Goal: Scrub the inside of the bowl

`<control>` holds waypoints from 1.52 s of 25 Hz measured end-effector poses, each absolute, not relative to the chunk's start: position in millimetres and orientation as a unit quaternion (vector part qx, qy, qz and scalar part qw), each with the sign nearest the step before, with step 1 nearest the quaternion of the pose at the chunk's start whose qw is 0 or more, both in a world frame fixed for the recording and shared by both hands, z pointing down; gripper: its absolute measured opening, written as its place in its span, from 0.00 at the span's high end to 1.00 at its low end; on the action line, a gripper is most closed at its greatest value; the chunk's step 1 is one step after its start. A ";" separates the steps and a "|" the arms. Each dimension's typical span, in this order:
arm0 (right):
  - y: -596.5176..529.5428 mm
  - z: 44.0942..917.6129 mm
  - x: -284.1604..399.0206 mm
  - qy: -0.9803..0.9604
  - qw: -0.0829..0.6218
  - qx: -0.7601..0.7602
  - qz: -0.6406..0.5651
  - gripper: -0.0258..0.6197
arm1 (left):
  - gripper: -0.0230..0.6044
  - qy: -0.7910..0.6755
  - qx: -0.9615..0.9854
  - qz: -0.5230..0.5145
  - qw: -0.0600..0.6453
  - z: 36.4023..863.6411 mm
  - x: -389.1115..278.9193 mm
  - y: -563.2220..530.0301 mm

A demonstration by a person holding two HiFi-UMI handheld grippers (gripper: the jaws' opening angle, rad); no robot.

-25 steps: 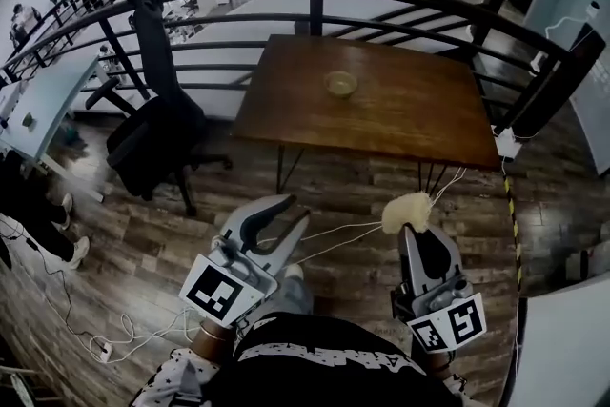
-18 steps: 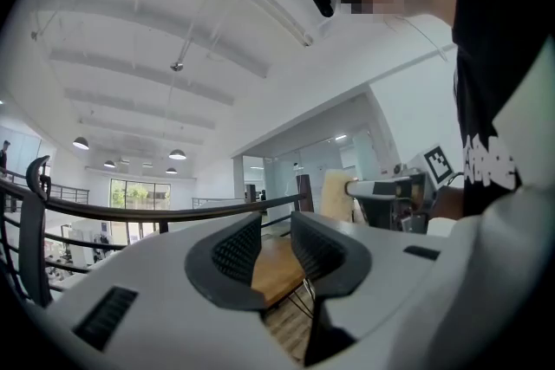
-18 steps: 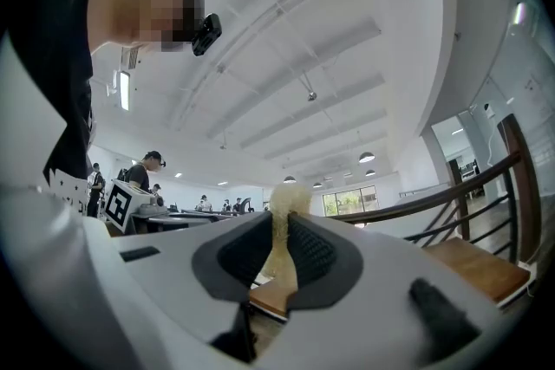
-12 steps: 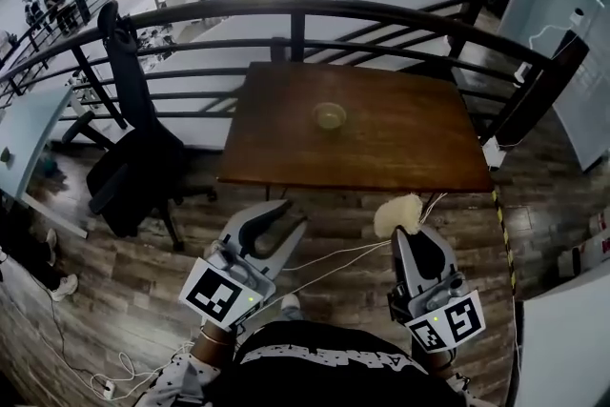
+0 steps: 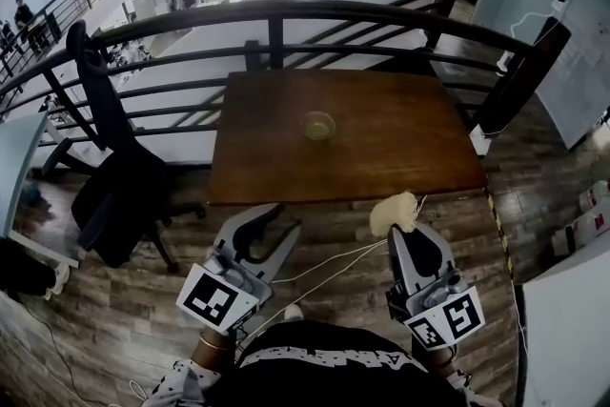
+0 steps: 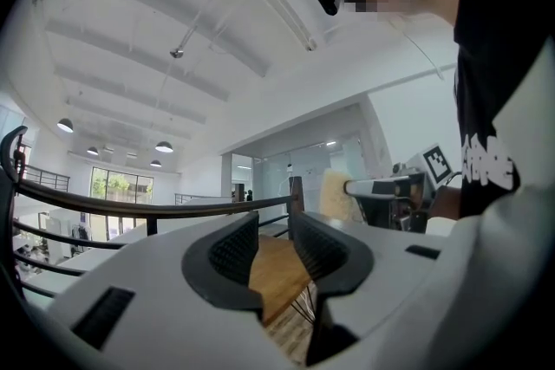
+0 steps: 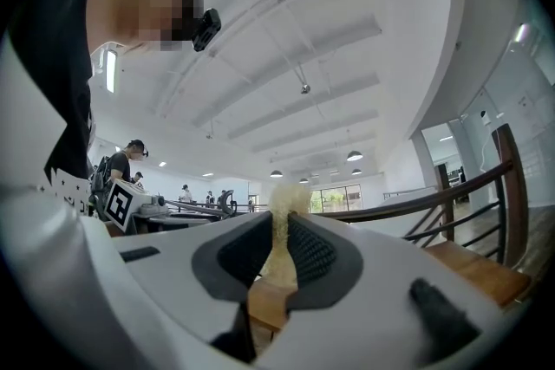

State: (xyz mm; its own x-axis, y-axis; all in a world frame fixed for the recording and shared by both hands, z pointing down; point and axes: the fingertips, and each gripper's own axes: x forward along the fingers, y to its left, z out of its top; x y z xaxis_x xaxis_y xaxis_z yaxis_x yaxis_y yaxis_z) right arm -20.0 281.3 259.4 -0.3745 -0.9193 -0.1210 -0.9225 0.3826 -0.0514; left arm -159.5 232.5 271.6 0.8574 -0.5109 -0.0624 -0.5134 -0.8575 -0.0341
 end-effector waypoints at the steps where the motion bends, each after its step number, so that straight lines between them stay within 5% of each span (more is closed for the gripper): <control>1: 277.5 260.8 -22.3 0.827 0.063 -0.559 0.011 0.87 | 0.78 0.264 -0.964 0.023 0.023 274.1 -162.0 227.5; 24: 189.6 271.2 -59.2 0.844 0.045 -0.535 -0.003 0.87 | 0.78 0.296 -0.955 0.029 -0.015 298.5 -203.5 153.1; 38: 97.1 283.6 -17.4 0.860 0.062 -0.506 -0.024 0.87 | 0.78 0.315 -0.949 -0.002 0.000 296.9 -153.0 74.6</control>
